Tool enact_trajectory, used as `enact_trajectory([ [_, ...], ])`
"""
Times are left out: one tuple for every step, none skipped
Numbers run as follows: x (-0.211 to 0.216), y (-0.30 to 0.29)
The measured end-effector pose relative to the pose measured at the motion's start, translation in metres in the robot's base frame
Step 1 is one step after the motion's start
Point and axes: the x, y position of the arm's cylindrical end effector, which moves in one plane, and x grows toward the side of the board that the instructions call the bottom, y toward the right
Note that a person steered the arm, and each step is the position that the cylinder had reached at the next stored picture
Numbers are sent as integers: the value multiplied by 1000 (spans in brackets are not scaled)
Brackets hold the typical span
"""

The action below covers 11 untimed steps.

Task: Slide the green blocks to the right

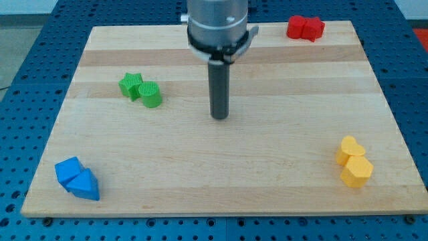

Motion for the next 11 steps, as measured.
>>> enact_trajectory([
  [23,-49],
  [21,-128],
  [-5,-200],
  [-47,-248],
  [-83,-257],
  [-90,-219],
  [-91,-158],
  [-92,-101],
  [-92,-49],
  [-92,-52],
  [-92,-120],
])
